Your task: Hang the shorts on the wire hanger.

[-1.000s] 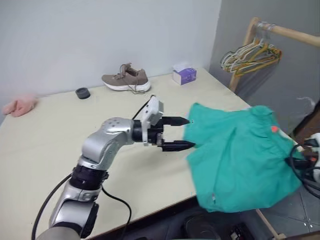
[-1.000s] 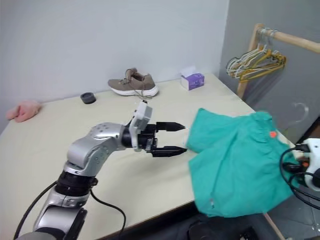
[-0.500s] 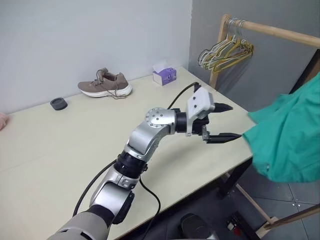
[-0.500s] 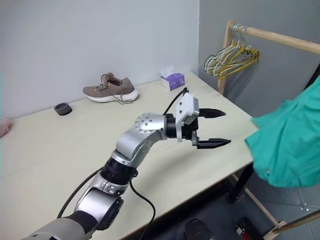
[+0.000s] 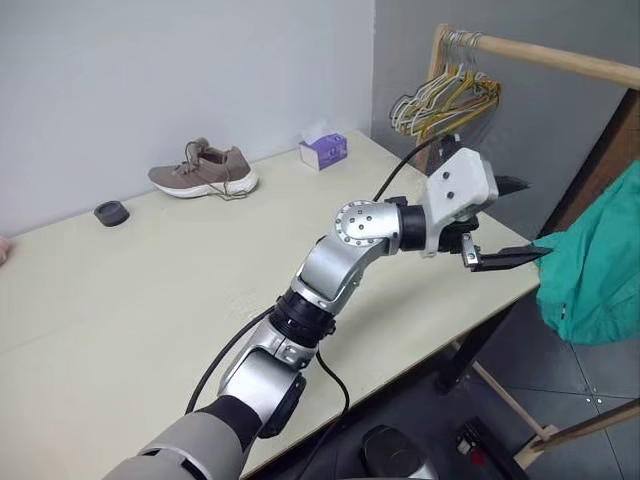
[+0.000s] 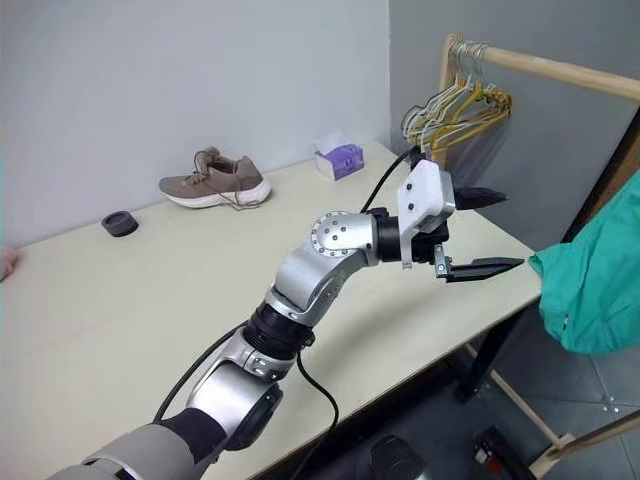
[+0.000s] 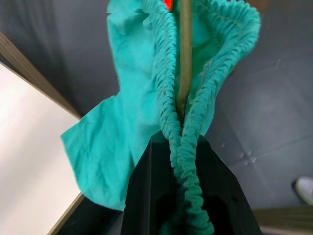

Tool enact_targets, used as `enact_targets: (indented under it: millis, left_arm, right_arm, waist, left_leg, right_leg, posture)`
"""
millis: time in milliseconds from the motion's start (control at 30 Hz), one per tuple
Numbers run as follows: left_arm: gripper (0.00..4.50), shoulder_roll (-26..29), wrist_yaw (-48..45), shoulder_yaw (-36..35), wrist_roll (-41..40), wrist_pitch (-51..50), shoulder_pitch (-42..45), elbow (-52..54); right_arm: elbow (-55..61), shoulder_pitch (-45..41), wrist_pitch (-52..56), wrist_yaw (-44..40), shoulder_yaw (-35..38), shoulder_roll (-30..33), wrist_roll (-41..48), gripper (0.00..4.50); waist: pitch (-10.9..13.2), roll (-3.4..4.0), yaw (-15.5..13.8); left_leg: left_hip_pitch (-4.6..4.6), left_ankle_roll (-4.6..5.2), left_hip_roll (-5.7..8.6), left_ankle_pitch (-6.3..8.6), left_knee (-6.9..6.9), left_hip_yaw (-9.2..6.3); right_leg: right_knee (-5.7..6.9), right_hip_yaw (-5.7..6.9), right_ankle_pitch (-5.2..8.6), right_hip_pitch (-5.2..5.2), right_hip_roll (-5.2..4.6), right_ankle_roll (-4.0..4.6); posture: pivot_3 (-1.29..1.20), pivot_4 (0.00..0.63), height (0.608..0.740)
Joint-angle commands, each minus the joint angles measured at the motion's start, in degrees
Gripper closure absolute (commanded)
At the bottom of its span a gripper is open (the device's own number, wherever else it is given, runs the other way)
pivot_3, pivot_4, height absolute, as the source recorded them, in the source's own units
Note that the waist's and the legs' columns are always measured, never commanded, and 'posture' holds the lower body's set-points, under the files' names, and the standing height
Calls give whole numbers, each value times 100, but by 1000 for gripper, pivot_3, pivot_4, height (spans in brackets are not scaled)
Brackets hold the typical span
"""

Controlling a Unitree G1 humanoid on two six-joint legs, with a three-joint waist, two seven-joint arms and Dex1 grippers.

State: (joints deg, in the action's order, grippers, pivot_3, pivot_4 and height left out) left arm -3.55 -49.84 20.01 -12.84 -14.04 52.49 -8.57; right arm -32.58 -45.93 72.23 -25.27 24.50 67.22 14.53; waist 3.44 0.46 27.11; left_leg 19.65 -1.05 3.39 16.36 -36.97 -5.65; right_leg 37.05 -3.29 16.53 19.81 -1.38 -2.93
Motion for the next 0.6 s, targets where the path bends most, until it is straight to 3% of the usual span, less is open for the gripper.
enact_targets:
  millis: [33, 433, 600]
  left_arm:
    - [0, -81, 6, -16, 20, 133, 168, 31]
    - [0, -331, -244, -16, -120, -66, 288, -80]
    - [0, -354, -297, -21, -117, -41, 311, -170]
  right_arm:
    - [-484, -371, -177, -131, -272, 184, -82, 4473]
    - [-1460, -1004, -671, -715, -1075, 323, -281, 4473]
    - [-1137, -897, -514, -498, -522, 342, -56, 2896]
  waist:
    - [1, -1, -7]
    - [8, -7, 9]
    - [8, -6, 9]
  left_leg:
    - [-1, 1, 1, 1, 0, 6]
    - [-52, 28, 1, 35, -3, 99]
    - [-74, 31, 1, 48, -3, 106]
  right_leg:
    - [0, -9, -1, 0, 0, -3]
    - [-13, -97, -4, -22, -1, -44]
    - [-14, -106, 3, -41, -1, -55]
  posture:
    - [-477, 53, 740]
    - [-475, 55, 740]
    - [-482, 45, 740]
